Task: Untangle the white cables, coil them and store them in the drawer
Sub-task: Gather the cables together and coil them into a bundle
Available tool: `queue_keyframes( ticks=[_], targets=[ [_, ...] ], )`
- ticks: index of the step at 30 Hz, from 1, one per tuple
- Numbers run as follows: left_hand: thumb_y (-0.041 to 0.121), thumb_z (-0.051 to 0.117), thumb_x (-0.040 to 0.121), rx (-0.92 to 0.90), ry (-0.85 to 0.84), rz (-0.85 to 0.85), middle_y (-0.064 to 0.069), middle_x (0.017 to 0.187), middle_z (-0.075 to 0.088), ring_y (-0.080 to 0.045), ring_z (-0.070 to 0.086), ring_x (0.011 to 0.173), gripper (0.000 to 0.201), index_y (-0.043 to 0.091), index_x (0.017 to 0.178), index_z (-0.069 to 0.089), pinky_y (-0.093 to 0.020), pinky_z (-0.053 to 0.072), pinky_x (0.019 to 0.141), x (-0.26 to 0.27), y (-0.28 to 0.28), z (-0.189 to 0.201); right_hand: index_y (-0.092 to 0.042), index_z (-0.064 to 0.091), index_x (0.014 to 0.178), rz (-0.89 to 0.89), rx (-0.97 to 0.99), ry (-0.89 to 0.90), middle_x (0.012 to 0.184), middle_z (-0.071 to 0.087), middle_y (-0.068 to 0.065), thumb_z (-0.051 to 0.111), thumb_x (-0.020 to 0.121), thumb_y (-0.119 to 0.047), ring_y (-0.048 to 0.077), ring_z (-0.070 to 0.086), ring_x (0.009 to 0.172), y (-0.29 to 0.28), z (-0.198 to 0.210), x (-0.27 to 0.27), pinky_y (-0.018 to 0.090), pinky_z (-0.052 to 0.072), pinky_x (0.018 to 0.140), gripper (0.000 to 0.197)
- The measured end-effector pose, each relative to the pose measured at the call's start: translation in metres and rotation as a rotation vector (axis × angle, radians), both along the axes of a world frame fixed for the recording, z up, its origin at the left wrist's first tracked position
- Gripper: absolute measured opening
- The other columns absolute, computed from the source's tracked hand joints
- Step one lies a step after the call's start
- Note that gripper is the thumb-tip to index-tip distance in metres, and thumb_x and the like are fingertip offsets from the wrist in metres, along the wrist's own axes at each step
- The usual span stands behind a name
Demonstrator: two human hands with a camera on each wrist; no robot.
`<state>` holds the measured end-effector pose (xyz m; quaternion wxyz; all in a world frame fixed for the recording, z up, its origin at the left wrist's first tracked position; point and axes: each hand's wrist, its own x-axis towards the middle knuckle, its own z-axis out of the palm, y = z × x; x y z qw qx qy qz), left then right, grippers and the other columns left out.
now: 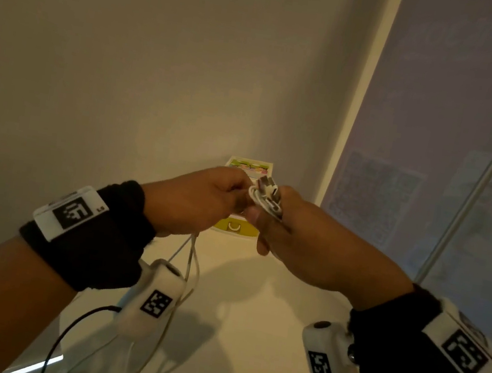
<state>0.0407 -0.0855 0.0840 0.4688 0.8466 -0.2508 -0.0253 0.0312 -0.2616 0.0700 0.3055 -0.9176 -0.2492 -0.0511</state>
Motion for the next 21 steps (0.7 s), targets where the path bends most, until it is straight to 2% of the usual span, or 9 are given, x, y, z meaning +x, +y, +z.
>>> queue_keyframes(
  ticks=[2,5,7,9,12,15,17,19,21],
  targets=[
    [0.013,0.049,0.097,-0.104,0.080,0.045,0.001,0.068,0.051,-0.008,0.039,0.052,0.021,0.021,0.114,0.041,-0.019,0.033,0.046,-0.001,0.001,0.001,-0.024,0.043,0.118,-0.019,-0.039,-0.024,0.082,0.056,-0.013,0.042,0.097,-0.044,0.000,0.051,0.063,0.000,-0.006,0.000,0.015,0.038,0.053,0.029],
    [0.006,0.042,0.097,-0.199,0.094,0.081,0.003,0.059,0.053,-0.006,0.041,0.045,0.029,0.021,0.120,0.036,-0.016,0.034,0.040,-0.001,-0.001,0.000,-0.023,0.046,0.118,-0.128,0.005,-0.126,0.085,0.051,-0.014,0.044,0.097,-0.040,0.003,0.047,0.067,0.001,-0.016,0.005,0.019,0.035,0.056,0.027],
    [0.009,0.040,0.098,-0.228,0.067,0.095,0.003,0.064,0.056,-0.003,0.046,0.046,0.023,0.020,0.119,0.039,-0.021,0.038,0.048,-0.001,-0.005,-0.001,-0.026,0.046,0.112,-0.183,0.089,-0.186,0.082,0.053,-0.012,0.044,0.097,-0.042,0.008,0.051,0.068,0.003,-0.020,0.013,0.026,0.040,0.060,0.022],
    [0.013,0.038,0.100,-0.230,0.009,0.097,0.002,0.072,0.056,-0.007,0.048,0.055,0.016,0.016,0.115,0.042,-0.033,0.042,0.060,-0.002,-0.007,-0.002,-0.031,0.046,0.105,-0.226,0.154,-0.219,0.075,0.054,-0.013,0.042,0.096,-0.046,0.010,0.056,0.069,0.004,-0.019,0.020,0.031,0.045,0.068,0.017],
    [0.020,0.037,0.102,-0.215,-0.059,0.110,-0.001,0.081,0.058,-0.016,0.052,0.069,0.007,0.018,0.101,0.043,-0.042,0.054,0.070,-0.002,-0.010,-0.004,-0.023,0.050,0.107,-0.231,0.581,-0.103,0.067,0.053,-0.012,0.046,0.099,-0.034,-0.005,0.058,0.048,0.009,-0.013,0.023,0.013,0.047,0.049,0.015],
    [0.023,0.038,0.102,-0.288,-0.097,0.147,-0.008,0.088,0.058,-0.030,0.059,0.078,0.010,0.019,0.097,0.046,-0.048,0.060,0.074,-0.004,-0.018,-0.007,-0.023,0.053,0.107,-0.274,0.898,0.040,0.062,0.054,-0.011,0.046,0.098,-0.033,-0.001,0.056,0.041,0.020,-0.013,0.024,0.027,0.053,0.048,0.015],
    [0.021,0.042,0.101,-0.400,-0.092,0.176,-0.013,0.089,0.060,-0.033,0.063,0.079,0.013,0.016,0.103,0.054,-0.047,0.060,0.075,-0.004,-0.025,-0.010,-0.022,0.053,0.111,-0.284,1.060,0.072,0.062,0.054,-0.008,0.047,0.098,-0.034,0.003,0.057,0.043,0.027,-0.012,0.023,0.025,0.048,0.047,0.019],
    [0.016,0.049,0.099,-0.520,-0.108,0.209,-0.010,0.090,0.065,-0.021,0.066,0.075,0.017,0.013,0.108,0.063,-0.037,0.060,0.071,-0.002,-0.028,-0.014,-0.021,0.050,0.118,-0.282,1.128,0.103,0.070,0.057,-0.004,0.047,0.097,-0.036,0.007,0.059,0.052,0.031,-0.009,0.022,0.024,0.049,0.045,0.026],
    [0.012,0.055,0.096,-0.591,-0.119,0.217,-0.007,0.098,0.070,-0.013,0.070,0.078,0.020,0.013,0.110,0.069,-0.027,0.058,0.067,-0.001,-0.029,-0.016,-0.023,0.047,0.119,-0.264,1.115,0.116,0.084,0.062,-0.001,0.046,0.097,-0.039,0.013,0.065,0.069,0.034,-0.009,0.018,0.029,0.057,0.053,0.027]
  ],
)
